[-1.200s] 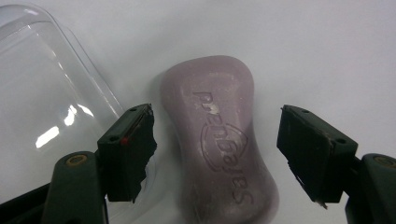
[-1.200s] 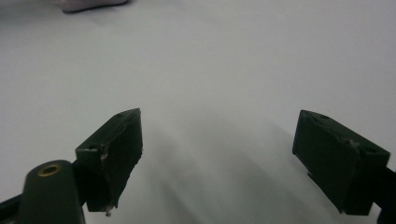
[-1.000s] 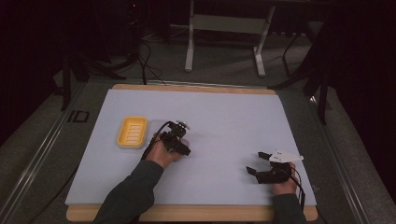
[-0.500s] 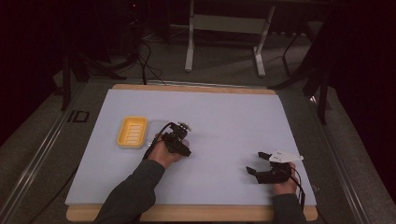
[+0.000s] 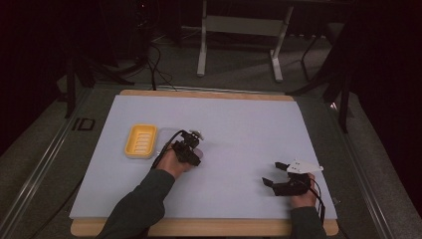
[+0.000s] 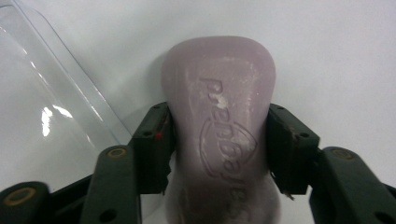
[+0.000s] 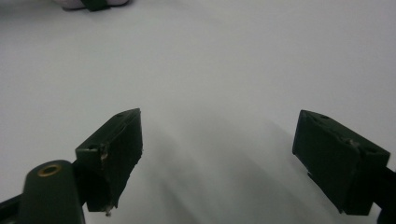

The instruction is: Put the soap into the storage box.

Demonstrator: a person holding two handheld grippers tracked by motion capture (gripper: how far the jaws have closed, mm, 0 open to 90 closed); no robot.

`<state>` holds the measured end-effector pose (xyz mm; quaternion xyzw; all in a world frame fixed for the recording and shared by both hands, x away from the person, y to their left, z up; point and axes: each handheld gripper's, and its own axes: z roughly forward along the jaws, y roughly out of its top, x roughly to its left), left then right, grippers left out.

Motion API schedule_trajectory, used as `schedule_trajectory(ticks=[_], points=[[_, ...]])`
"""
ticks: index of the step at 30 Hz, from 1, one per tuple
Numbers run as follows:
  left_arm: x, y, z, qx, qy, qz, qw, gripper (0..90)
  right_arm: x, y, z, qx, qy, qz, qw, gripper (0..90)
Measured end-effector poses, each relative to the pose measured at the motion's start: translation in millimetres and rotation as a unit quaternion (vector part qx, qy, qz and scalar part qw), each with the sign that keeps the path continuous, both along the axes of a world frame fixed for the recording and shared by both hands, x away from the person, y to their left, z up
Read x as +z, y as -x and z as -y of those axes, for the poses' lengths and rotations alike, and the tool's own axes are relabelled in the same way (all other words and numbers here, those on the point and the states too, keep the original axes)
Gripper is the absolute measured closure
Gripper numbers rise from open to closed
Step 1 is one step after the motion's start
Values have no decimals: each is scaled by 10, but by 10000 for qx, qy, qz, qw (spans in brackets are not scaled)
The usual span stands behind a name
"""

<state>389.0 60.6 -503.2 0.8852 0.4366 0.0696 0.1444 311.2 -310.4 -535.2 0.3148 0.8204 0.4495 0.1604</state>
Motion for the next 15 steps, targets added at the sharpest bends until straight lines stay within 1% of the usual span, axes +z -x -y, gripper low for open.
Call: schedule_trajectory(ticks=[2,3,6,10,15], points=[[9,-4,14,-82,-71,-45,9999,488,0,0,2,1,-3,4,10000,156],[22,-18,16,-172,-135,-123,9997,489,0,0,2,0,-6,3,10000,156],[31,-41,24,-283,-190,-210,9992,489,0,0,1,2,1,4,10000,156],[35,-62,28,-343,-211,-278,9988,488,0,0,1,1,-7,-7,10000,156],[48,-83,44,-496,-310,-413,9974,486,0,0,1,3,-5,-7,10000,156]])
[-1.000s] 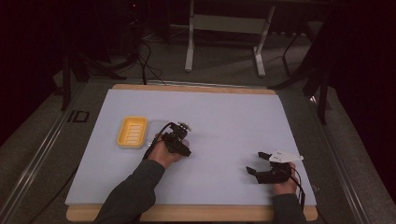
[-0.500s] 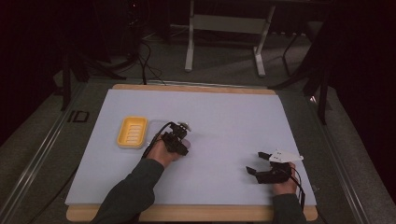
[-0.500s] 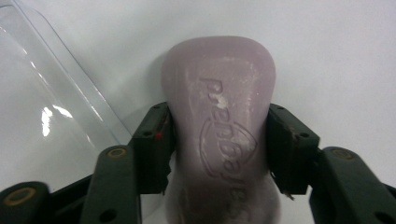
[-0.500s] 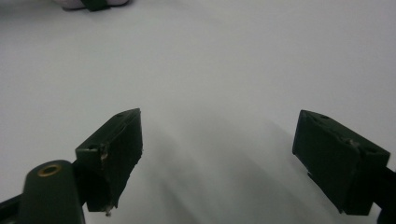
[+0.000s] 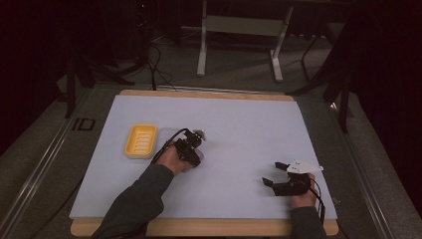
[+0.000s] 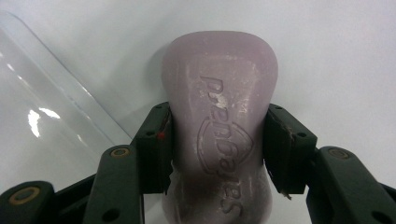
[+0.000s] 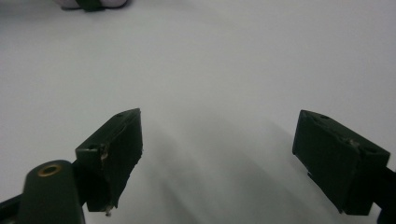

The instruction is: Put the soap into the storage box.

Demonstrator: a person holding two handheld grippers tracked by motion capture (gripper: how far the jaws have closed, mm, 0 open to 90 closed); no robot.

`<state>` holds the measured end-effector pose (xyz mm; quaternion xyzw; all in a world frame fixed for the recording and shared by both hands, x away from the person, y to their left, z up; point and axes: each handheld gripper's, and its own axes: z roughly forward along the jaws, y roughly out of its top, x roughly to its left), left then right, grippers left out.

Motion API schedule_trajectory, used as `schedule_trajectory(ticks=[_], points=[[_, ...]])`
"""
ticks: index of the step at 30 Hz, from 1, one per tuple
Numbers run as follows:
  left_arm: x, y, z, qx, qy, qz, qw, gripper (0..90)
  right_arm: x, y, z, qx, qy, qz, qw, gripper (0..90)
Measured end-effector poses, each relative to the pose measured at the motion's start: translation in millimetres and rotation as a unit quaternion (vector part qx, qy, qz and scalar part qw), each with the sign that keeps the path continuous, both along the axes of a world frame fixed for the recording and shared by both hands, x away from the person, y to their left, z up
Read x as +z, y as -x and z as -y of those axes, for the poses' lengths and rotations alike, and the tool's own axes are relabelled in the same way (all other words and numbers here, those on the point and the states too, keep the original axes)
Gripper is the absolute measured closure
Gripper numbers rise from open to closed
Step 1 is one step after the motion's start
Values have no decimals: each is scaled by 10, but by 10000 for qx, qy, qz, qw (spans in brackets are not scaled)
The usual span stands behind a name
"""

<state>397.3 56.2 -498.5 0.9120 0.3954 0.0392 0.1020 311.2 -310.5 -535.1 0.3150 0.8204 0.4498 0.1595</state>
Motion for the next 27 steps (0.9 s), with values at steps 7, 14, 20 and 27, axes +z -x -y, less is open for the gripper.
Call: schedule_trajectory(ticks=[7,14,20,27], points=[[-11,-10,9,-72,-75,-62,9999,491,0,-1,2,-2,-9,3,10000,156],[-2,-7,43,-135,-213,-73,9997,498,0,-2,3,0,-11,5,10000,156],[-1,2,54,-194,-201,-53,9996,501,0,-1,2,-1,-10,0,10000,156],[20,8,49,-243,-125,-64,9996,502,-1,-2,4,7,-20,15,10000,156]])
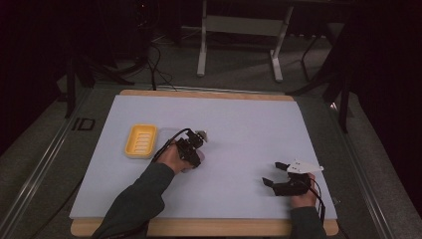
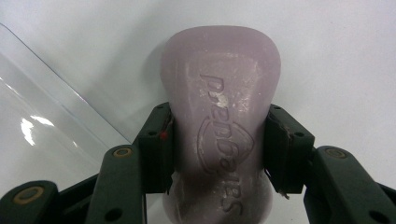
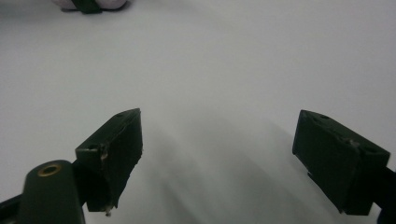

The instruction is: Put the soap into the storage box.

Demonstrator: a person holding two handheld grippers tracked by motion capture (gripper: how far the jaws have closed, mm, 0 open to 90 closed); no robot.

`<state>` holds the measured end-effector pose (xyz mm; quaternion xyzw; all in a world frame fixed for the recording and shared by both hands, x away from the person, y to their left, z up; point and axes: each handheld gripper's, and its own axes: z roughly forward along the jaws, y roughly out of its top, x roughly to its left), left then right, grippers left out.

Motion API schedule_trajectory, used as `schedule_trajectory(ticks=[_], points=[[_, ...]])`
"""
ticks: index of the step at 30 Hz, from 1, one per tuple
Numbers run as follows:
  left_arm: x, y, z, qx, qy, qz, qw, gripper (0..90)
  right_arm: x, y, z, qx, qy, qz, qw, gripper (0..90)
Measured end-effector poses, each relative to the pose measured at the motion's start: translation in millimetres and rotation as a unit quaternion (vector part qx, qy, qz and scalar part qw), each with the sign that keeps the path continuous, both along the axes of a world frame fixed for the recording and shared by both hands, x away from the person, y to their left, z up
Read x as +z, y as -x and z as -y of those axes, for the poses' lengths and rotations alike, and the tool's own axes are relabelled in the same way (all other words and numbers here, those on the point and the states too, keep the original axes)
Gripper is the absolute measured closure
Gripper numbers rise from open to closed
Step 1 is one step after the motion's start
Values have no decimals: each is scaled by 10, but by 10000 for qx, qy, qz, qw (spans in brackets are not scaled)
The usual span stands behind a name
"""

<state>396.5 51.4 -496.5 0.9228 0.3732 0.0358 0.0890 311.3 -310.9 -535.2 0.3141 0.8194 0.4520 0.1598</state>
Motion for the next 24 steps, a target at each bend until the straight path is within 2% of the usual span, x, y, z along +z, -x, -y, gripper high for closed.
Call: schedule_trajectory(ticks=[8,24], points=[[51,31,7,-87,-83,85,9999,502,1,2,-1,1,7,0,10000,156],[140,43,-49,-19,20,160,9999,502,1,4,0,-1,1,16,10000,156]])
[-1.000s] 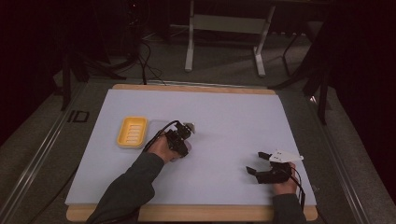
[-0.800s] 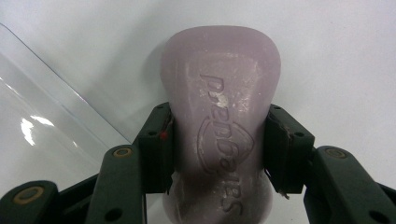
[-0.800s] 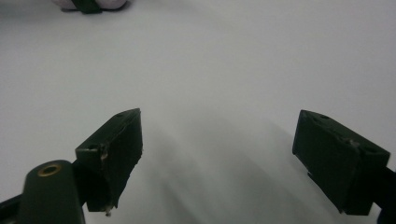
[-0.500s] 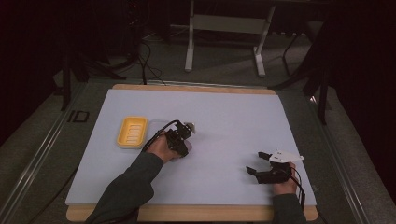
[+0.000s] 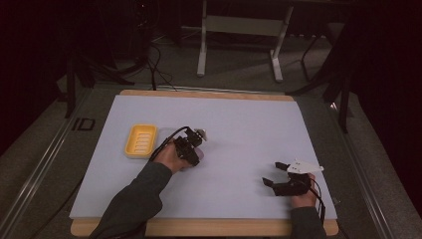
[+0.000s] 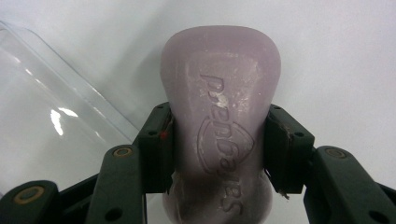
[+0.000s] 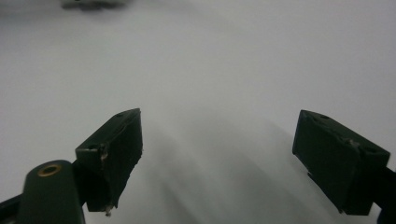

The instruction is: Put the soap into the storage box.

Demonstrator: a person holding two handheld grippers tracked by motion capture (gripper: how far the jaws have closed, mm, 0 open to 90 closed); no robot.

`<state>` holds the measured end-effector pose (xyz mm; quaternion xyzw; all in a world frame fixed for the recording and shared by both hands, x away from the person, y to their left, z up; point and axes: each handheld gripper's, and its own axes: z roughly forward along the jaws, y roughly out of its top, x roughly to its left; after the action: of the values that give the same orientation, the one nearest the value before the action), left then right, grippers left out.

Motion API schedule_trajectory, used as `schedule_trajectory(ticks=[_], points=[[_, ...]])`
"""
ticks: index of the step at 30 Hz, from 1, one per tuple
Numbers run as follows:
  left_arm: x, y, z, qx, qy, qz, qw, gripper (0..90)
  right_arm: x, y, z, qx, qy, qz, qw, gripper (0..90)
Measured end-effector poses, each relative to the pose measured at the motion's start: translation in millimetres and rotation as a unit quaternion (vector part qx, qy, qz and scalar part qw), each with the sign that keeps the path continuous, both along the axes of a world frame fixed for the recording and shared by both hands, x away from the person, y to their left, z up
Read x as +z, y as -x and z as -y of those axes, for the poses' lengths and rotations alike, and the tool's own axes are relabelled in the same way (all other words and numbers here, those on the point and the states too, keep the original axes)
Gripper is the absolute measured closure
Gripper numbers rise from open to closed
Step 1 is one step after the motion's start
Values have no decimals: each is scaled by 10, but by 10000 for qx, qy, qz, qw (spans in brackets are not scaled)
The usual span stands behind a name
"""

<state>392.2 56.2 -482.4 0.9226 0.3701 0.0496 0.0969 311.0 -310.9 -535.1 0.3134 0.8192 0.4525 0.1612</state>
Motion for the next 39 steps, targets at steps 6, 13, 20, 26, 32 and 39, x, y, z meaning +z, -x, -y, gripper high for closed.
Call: schedule_trajectory(ticks=[6,13,20,26,32,39], points=[[35,-4,-24,58,118,-11,9999,502,0,1,-2,-4,7,0,10000,156],[58,-6,-53,106,129,3,9999,502,0,1,-1,-3,5,4,10000,156],[110,-24,-108,158,183,23,9997,502,0,1,-2,-4,5,-1,10000,156],[120,-23,-129,214,185,31,9996,502,0,1,-4,-2,18,4,10000,156],[130,-25,-142,226,224,20,9995,502,0,1,-4,-2,16,5,10000,156],[149,-30,-165,303,247,55,9992,502,0,2,-6,-4,24,10,10000,156]])
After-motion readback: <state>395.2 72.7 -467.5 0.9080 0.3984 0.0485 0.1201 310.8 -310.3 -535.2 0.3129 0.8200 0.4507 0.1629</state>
